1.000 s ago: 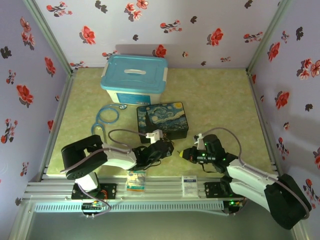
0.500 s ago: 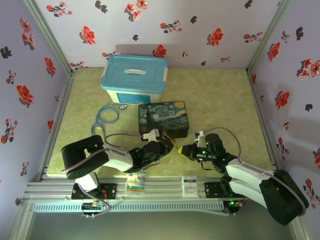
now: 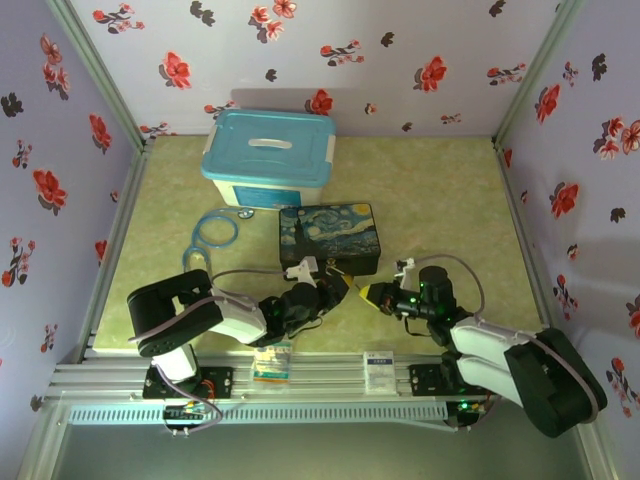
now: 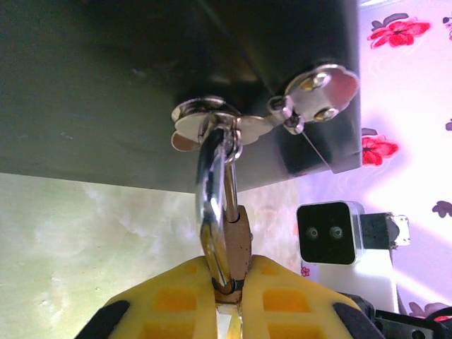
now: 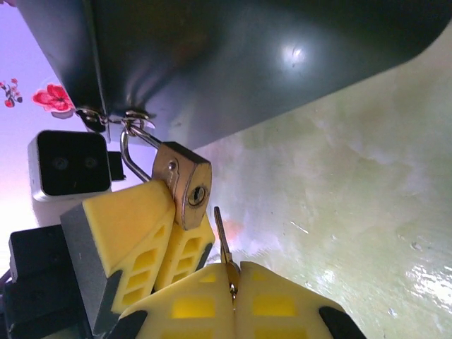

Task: Unlock the padlock with the key

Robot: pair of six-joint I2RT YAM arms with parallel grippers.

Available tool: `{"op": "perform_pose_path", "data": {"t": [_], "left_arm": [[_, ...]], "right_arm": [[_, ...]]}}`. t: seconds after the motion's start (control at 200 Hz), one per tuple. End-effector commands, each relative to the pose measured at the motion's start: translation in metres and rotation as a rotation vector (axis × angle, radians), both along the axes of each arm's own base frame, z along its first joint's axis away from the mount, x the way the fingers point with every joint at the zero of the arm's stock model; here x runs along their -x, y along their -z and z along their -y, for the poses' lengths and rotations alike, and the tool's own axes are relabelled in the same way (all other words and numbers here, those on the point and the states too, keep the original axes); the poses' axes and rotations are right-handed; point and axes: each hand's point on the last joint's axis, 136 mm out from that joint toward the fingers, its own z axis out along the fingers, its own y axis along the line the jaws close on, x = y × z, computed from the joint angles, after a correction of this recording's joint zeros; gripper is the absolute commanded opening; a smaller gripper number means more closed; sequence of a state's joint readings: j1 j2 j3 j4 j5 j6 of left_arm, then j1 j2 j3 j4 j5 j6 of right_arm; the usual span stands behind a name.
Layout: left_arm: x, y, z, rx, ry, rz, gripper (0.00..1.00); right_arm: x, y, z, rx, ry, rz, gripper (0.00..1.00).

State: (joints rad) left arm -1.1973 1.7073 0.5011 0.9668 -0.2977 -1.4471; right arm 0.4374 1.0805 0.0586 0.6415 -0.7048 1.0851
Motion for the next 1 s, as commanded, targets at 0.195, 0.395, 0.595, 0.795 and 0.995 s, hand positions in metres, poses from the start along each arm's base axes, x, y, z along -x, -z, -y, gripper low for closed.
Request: {"op": "perform_pose_path", "data": {"t": [0.195, 0.395, 0.595, 0.795, 0.995], "left_arm": [[-0.003, -0.017, 0.006, 0.073, -0.002, 0.026, 0.00], [-0.003, -0.015, 0.006, 0.089, -0.005, 0.027, 0.00], [-0.005, -0.019, 0.004, 0.100, -0.016, 0.035, 0.00], [-0.007, -0.020, 0.001, 0.097, -0.024, 0.038, 0.00], [-0.009, -0.021, 0.003, 0.107, -0.027, 0.036, 0.00]], "right_arm": [[-0.008, -0.015, -0.006, -0.089, -0.015, 0.031, 0.00], [-0.010, -0.018, -0.008, -0.095, -0.023, 0.044, 0.00], [-0.011, -0.016, -0.011, -0.090, -0.040, 0.041, 0.00], [-0.006, -0.009, -0.007, -0.076, -0.033, 0.024, 0.00], [-0.007, -0.009, -0.008, -0.068, -0.037, 0.032, 0.00]]}}
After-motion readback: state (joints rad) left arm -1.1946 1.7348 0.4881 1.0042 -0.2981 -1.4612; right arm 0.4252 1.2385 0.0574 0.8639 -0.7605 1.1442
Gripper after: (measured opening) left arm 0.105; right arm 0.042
